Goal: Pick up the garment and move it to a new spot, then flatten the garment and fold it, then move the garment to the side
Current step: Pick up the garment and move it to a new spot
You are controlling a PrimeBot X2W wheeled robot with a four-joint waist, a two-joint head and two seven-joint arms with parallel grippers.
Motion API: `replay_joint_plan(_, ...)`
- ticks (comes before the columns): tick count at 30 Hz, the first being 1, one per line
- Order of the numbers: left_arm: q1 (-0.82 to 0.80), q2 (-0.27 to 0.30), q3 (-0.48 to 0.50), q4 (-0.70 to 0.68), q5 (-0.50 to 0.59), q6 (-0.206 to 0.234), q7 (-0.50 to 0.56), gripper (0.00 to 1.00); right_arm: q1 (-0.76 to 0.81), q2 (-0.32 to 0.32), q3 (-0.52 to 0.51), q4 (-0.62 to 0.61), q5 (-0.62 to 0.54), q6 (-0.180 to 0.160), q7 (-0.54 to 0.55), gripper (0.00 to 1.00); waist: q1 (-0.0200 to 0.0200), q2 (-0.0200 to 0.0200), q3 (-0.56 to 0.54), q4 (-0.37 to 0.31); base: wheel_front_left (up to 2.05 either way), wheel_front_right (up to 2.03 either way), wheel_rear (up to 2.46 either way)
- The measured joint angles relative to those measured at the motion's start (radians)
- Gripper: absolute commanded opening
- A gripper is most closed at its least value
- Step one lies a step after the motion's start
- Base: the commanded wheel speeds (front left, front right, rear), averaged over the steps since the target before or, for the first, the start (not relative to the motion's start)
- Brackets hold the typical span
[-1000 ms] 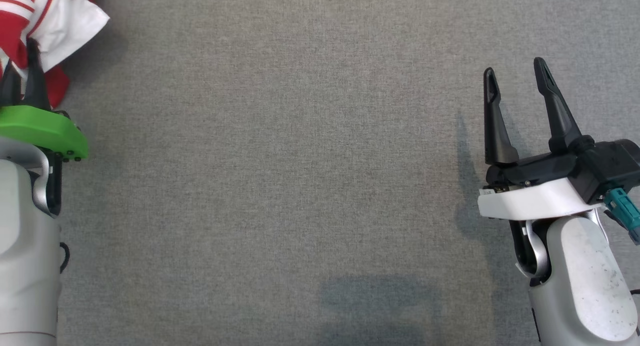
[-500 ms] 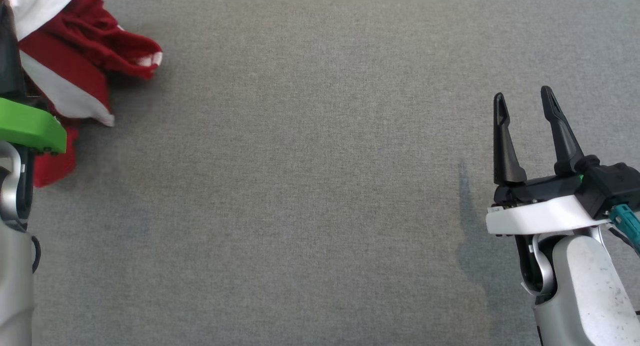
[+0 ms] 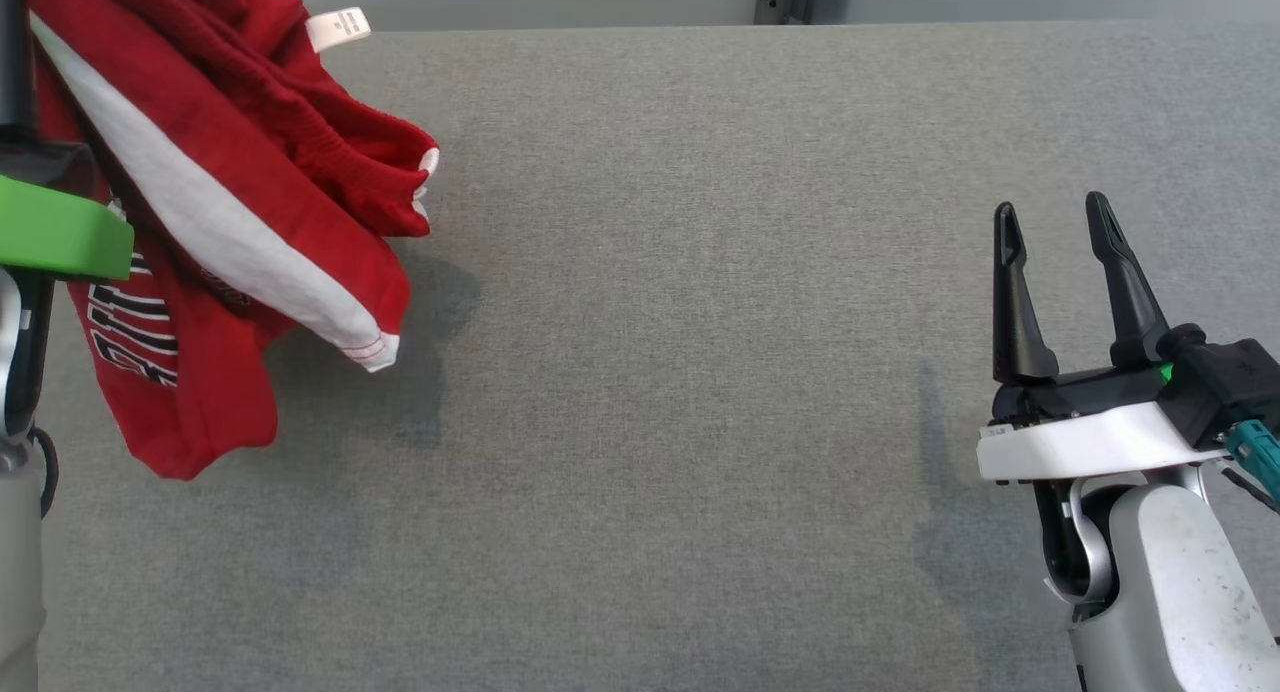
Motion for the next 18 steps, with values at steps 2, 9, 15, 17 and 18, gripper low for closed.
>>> replay_joint_plan(2,-0.012,0.001,-0.011,-0.020,-0.002,-0.004,0.011,0.00,0.004,0.000,-0.002,0.000,0.002,0.000,0.000,1.00,0.0000,0.0000,-0.004,-0.014,0.00,0.00,0.00)
replay_joint_plan(9,-0.032,-0.015,-0.080,-0.061,0.001,-0.010,0.025,0.00,0.020,0.000,-0.015,0.004,0.012,0.000,0.000,1.00,0.0000,0.0000,-0.024,-0.074,0.00,0.00,0.00)
replay_joint_plan(15,-0.038,-0.086,-0.174,-0.044,0.008,-0.013,0.009,0.00,0.026,0.000,-0.017,0.004,0.020,0.000,0.000,1.00,0.0000,0.0000,-0.034,-0.137,0.00,0.00,0.00)
replay_joint_plan(17,-0.024,-0.120,-0.205,-0.025,0.002,-0.012,-0.003,0.00,0.027,0.000,-0.014,0.004,0.023,0.000,0.000,1.00,0.0000,0.0000,-0.034,-0.159,0.00,0.00,0.00)
replay_joint_plan(18,-0.008,-0.138,-0.228,-0.007,0.001,-0.012,-0.010,0.00,0.028,0.000,-0.015,0.004,0.024,0.000,0.000,1.00,0.0000,0.0000,-0.033,-0.172,0.00,0.00,0.00)
